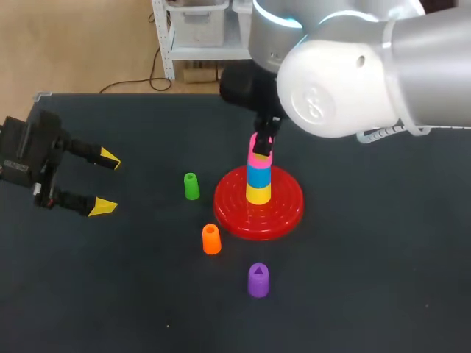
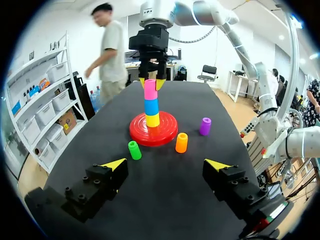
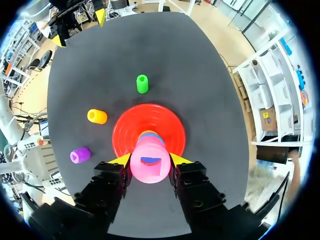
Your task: Pick up and stack the cylinders on the red base in this order: pink,purple,orange,green
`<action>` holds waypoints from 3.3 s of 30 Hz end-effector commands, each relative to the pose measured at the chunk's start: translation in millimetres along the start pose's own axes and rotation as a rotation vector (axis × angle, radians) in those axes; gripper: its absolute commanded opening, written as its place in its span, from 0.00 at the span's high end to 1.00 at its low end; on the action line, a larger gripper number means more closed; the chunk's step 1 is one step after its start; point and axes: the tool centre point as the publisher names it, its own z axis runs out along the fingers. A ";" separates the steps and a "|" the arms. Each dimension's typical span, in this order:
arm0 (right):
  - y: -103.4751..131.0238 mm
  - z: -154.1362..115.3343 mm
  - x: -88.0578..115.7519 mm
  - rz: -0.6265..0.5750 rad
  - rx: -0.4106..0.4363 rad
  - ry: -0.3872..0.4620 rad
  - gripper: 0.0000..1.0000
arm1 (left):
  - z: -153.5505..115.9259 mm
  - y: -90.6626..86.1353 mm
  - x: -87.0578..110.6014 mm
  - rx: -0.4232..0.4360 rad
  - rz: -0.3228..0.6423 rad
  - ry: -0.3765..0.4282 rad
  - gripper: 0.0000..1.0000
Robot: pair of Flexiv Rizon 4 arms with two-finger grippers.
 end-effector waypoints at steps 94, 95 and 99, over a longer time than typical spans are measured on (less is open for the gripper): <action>-3.0 -51.1 28.5 0.054 0.150 -0.096 0.00 | 0.5 -0.6 1.4 -0.003 0.003 -0.004 0.00; 0.3 -52.7 32.3 0.053 0.151 -0.097 0.00 | 0.5 -0.6 1.4 -0.003 0.003 -0.004 0.00; 12.6 -59.2 45.8 0.046 0.149 -0.107 0.00 | 0.5 -0.6 1.4 -0.003 0.003 -0.004 0.00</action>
